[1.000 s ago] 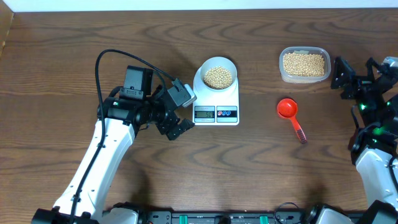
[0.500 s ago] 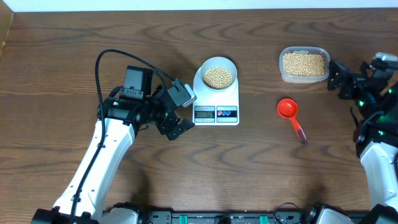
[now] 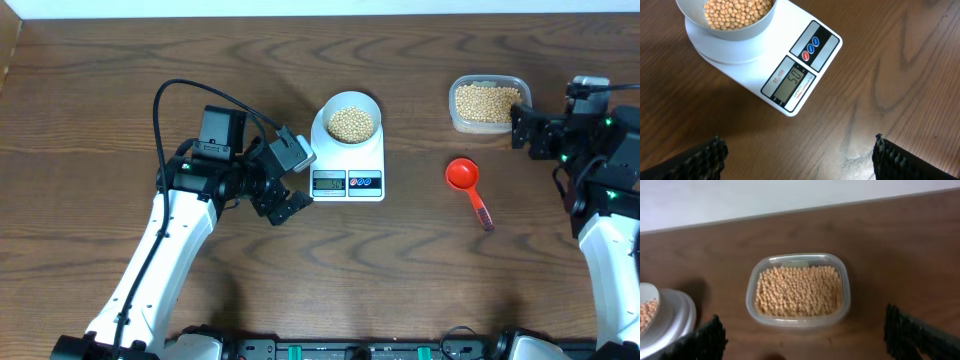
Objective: Scoop item into bowl and weigh 50g on scale
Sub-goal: 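Open the right gripper and raise it away from the scoop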
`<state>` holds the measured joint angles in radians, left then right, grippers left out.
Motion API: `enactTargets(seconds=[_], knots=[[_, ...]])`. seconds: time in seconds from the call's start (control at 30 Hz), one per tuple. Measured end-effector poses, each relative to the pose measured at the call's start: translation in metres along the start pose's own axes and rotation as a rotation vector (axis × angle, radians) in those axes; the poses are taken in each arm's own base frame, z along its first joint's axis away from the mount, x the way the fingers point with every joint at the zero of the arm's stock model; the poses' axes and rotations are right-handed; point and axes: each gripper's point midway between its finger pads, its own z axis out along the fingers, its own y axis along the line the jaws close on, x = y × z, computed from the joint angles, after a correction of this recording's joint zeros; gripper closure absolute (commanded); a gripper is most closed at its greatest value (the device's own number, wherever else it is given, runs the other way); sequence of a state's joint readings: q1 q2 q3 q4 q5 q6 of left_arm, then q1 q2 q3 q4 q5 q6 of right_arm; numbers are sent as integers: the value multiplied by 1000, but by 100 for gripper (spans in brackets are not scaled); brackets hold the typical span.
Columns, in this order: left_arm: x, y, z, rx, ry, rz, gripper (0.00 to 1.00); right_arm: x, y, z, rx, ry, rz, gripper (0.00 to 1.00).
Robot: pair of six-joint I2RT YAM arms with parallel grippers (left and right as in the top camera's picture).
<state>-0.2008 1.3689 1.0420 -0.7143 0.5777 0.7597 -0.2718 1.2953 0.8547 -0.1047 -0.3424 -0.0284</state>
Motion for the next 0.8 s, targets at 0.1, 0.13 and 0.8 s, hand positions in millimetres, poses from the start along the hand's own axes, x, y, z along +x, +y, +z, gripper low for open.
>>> enactTargets(seconds=[0.1, 0.13, 0.8], knots=[[0, 0, 0, 0, 0, 1, 5, 2, 9, 0, 1, 40, -15, 1], [0, 0, 0, 0, 0, 0, 5, 2, 11, 0, -1, 46, -19, 1], [0, 0, 0, 0, 0, 0, 5, -15, 30, -22, -15, 19, 39, 1]])
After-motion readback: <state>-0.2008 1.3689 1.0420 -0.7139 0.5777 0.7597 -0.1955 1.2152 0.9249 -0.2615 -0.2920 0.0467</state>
